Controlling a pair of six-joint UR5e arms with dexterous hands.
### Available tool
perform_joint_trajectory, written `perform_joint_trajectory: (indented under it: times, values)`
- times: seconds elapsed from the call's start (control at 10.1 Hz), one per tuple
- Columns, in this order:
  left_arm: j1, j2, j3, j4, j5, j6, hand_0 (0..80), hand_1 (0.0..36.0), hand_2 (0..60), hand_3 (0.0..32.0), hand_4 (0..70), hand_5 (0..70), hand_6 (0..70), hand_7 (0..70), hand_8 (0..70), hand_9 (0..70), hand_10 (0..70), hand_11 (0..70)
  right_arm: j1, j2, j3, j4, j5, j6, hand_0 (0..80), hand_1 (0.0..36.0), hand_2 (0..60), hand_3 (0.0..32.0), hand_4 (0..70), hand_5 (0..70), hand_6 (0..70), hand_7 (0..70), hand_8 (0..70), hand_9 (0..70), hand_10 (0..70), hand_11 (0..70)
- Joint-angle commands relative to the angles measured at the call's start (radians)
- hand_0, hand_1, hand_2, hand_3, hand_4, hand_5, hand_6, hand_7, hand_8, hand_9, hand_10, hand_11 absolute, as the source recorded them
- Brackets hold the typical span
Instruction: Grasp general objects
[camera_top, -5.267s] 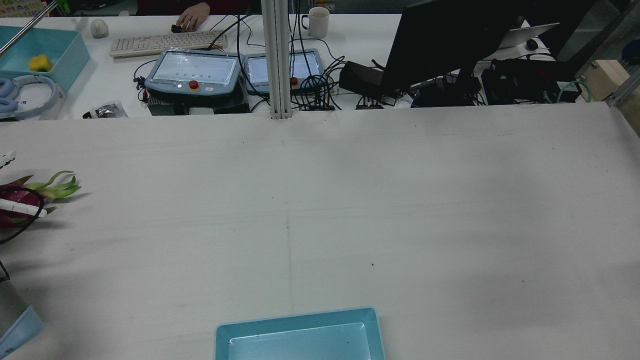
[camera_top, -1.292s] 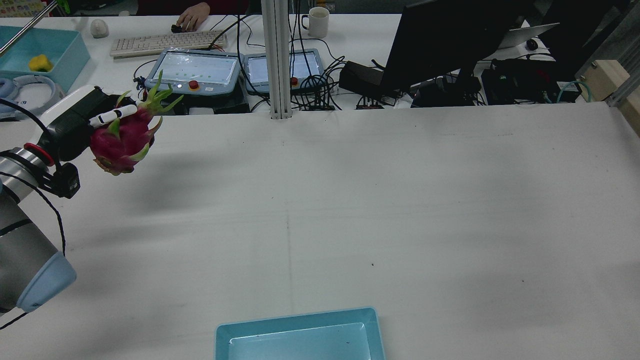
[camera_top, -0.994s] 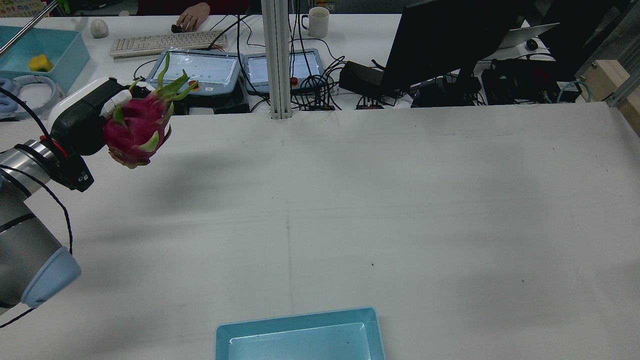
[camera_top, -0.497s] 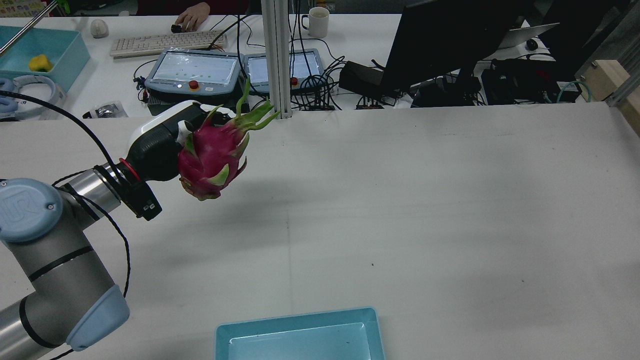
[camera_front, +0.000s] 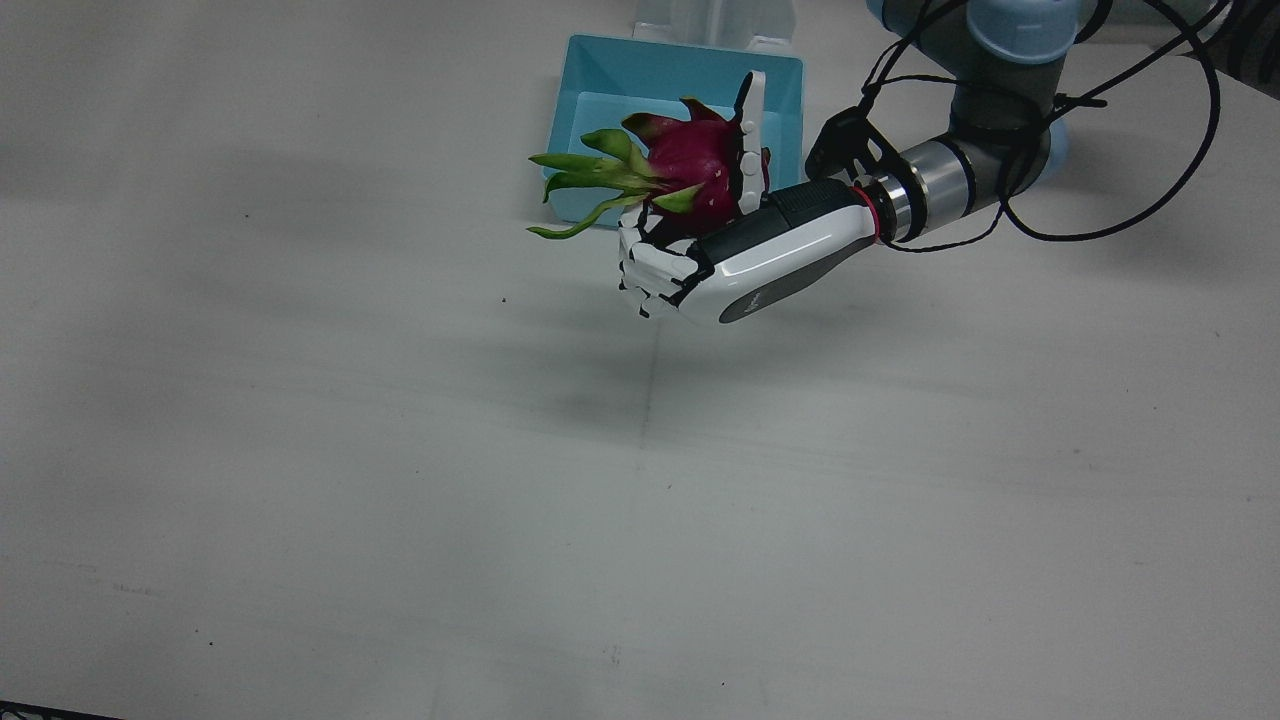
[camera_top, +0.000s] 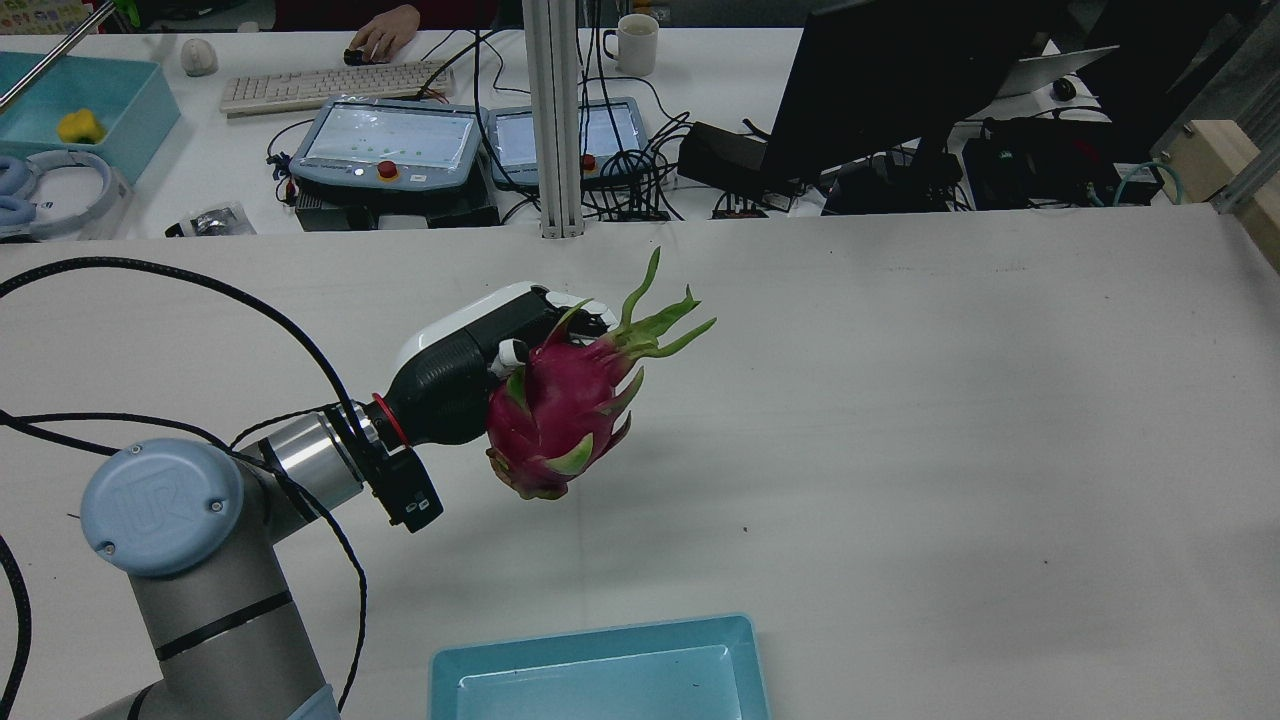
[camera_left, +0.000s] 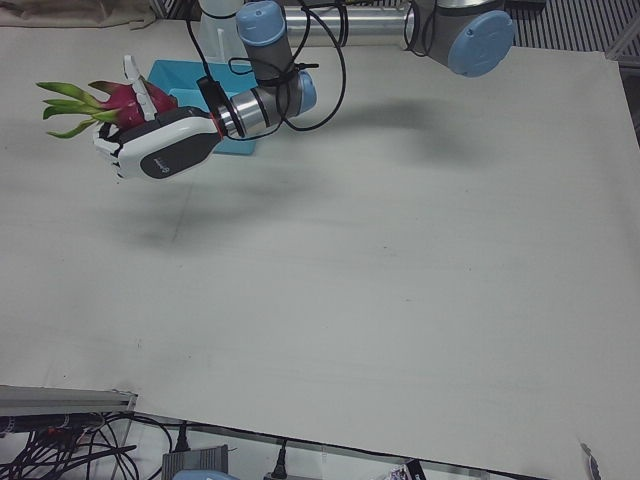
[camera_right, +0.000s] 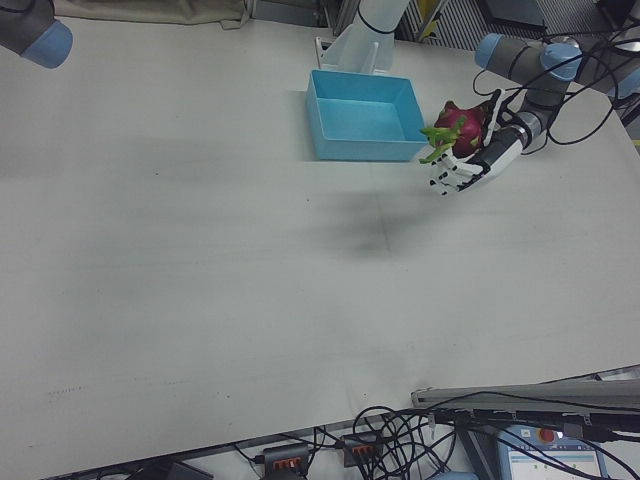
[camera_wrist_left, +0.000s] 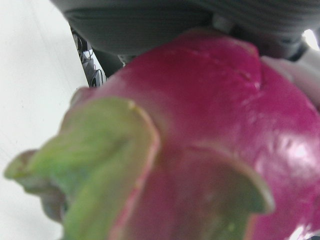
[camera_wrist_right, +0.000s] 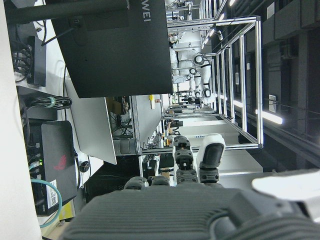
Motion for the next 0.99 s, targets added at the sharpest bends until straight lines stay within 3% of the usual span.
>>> perform_joint_trajectory:
  times: [0.0, 0.7, 0.89]
  values:
    - [0.070, -0.010, -0.077, 0.037, 0.002, 0.006, 54.6, 0.0, 0.0, 0.0, 70.0, 70.0, 70.0, 70.0, 70.0, 70.0, 70.0, 70.0, 0.000, 0.000, 0.000, 0.000, 0.000, 0.000, 0.0, 0.0, 0.0, 0.0, 0.0, 0.0, 0.0, 0.0, 0.0, 0.0, 0.0, 0.0]
    - [0.254, -0.051, -0.127, 0.139, -0.003, 0.103, 58.7, 0.0, 0.0, 0.0, 70.0, 70.0, 70.0, 70.0, 70.0, 70.0, 70.0, 70.0, 0.000, 0.000, 0.000, 0.000, 0.000, 0.000, 0.0, 0.0, 0.0, 0.0, 0.0, 0.0, 0.0, 0.0, 0.0, 0.0, 0.0, 0.0]
    - [0.308, -0.052, -0.125, 0.136, -0.005, 0.114, 58.6, 0.0, 0.0, 0.0, 70.0, 62.7, 70.0, 70.0, 70.0, 70.0, 70.0, 70.0, 0.000, 0.000, 0.000, 0.000, 0.000, 0.000, 0.0, 0.0, 0.0, 0.0, 0.0, 0.0, 0.0, 0.0, 0.0, 0.0, 0.0, 0.0]
